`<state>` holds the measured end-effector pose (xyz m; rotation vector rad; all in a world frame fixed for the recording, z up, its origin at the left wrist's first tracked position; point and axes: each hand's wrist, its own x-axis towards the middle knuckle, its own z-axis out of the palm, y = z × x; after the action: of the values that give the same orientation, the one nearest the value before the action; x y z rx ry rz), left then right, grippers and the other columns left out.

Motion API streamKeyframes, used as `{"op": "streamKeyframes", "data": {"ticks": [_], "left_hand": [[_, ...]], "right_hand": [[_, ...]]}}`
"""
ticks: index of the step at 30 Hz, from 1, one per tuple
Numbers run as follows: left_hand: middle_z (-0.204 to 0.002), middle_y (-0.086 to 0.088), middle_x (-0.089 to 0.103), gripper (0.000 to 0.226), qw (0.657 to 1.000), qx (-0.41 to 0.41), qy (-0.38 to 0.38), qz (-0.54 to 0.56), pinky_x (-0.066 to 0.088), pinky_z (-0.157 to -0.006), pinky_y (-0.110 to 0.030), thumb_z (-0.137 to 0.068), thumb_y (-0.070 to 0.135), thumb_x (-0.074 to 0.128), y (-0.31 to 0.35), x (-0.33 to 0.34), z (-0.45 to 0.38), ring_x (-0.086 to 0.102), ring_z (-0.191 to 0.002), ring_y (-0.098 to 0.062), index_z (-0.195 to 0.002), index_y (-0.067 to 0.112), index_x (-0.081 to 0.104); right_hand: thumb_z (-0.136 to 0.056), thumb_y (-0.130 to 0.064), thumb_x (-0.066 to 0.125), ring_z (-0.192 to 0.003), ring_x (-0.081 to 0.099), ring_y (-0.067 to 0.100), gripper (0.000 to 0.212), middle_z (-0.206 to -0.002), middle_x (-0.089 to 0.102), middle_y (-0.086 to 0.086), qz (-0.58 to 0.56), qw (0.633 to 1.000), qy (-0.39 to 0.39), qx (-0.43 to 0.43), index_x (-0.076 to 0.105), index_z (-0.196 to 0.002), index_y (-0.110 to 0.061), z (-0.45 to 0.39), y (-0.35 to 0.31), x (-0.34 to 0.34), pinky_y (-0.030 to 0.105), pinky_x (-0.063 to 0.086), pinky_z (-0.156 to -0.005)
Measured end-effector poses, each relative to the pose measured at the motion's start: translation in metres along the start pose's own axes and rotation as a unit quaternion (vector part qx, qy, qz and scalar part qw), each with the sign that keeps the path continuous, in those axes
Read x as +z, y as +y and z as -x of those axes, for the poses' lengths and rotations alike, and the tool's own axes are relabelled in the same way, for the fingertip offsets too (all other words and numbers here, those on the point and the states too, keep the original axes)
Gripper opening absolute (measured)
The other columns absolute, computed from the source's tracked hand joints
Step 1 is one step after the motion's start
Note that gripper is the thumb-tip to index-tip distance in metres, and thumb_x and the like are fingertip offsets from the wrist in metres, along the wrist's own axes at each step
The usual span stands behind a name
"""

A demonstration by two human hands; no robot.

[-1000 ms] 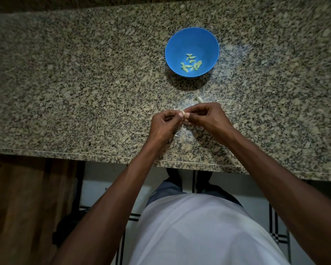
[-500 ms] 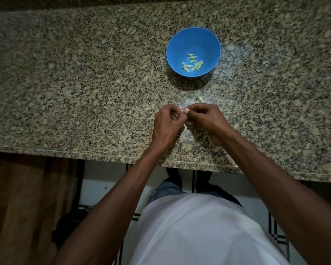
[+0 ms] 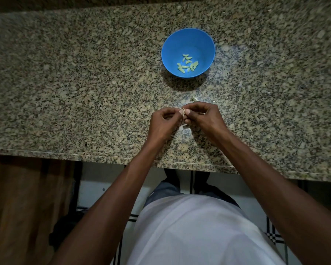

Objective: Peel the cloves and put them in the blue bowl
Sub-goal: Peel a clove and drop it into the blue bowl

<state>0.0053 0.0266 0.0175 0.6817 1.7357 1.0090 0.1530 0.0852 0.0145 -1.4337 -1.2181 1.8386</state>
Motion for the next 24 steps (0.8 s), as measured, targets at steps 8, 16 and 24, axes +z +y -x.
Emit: {"op": "streamKeyframes", "data": {"ticks": [8,16,24], "left_hand": [[-0.095,-0.009,0.076,0.022,0.997,0.045,-0.025,-0.05,0.06,-0.076,-0.023,-0.098,0.026,0.072,0.001,-0.0023,-0.0006,0.074,-0.088,-0.016,-0.104,0.005,0.072],[-0.1,-0.02,0.074,0.022,0.999,-0.018,-0.019,-0.03,0.051,-0.074,-0.039,-0.102,0.027,0.063,-0.0037,-0.0001,-0.0077,0.063,-0.081,-0.023,-0.107,0.006,0.07],[-0.097,-0.02,0.077,0.027,0.998,-0.031,-0.006,0.058,0.063,-0.079,-0.031,-0.09,0.011,0.08,-0.004,-0.0041,-0.0044,0.076,-0.09,-0.029,-0.105,-0.008,0.069]], "right_hand": [[-0.093,-0.01,0.078,-0.094,0.077,0.031,0.019,-0.1,0.078,0.018,-0.025,1.0,-0.014,-0.002,0.077,-0.108,0.001,0.0013,0.0024,-0.001,0.038,0.064,-0.088],[-0.095,0.001,0.07,-0.07,0.072,0.015,0.015,-0.085,0.077,0.013,-0.089,0.993,-0.034,0.075,0.076,-0.108,0.0,-0.0008,-0.0006,-0.0029,0.038,0.063,-0.079],[-0.092,0.004,0.072,-0.072,0.075,0.015,0.014,-0.086,0.079,0.015,-0.072,0.995,-0.001,0.063,0.076,-0.106,0.001,-0.0011,0.0013,-0.0075,0.03,0.063,-0.077]]}}
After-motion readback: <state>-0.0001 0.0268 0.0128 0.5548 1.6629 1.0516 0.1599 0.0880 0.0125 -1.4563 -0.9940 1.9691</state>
